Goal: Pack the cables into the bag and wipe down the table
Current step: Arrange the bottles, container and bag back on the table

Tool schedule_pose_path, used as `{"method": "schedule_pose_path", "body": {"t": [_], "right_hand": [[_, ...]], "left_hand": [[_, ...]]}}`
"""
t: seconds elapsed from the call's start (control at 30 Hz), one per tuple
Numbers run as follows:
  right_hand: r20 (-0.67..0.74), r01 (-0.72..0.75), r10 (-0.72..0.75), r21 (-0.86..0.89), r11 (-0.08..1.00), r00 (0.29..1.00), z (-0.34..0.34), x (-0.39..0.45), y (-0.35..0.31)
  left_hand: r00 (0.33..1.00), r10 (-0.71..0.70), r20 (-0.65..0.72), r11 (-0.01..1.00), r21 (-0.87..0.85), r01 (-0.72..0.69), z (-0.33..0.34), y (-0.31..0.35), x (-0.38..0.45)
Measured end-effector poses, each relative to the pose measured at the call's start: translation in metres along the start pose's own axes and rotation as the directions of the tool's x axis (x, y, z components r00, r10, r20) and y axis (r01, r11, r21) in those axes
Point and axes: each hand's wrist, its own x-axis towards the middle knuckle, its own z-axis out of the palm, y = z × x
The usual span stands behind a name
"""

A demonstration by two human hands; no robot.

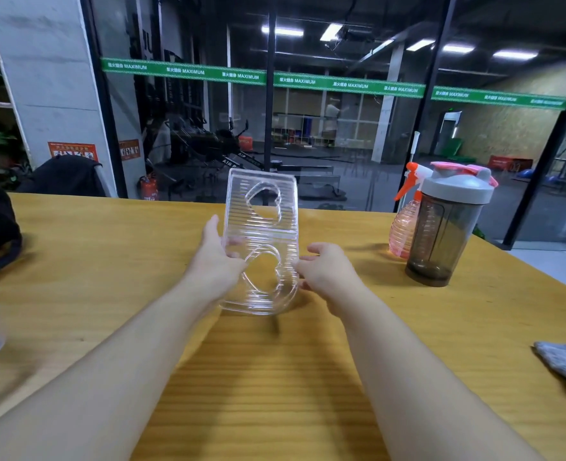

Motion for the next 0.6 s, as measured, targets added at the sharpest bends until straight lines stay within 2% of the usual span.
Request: {"method": "schedule_pose_path", "body": {"t": [0.2, 0.6], "right_hand": [[-0.089, 0.079, -0.078, 0.010, 0.997, 0.993, -0.014, 0.001, 0.001], [-0.046, 0.139, -0.144, -0.108, 0.984, 0.988, -0.025, 0.001, -0.002]], "left_hand": [[0.992, 0.126, 0.026, 0.992, 0.013, -0.126, 0.012, 0.005, -0.007], [0.973, 0.228, 0.031, 0.972, -0.059, -0.226, 0.018, 0.005, -0.007]]}}
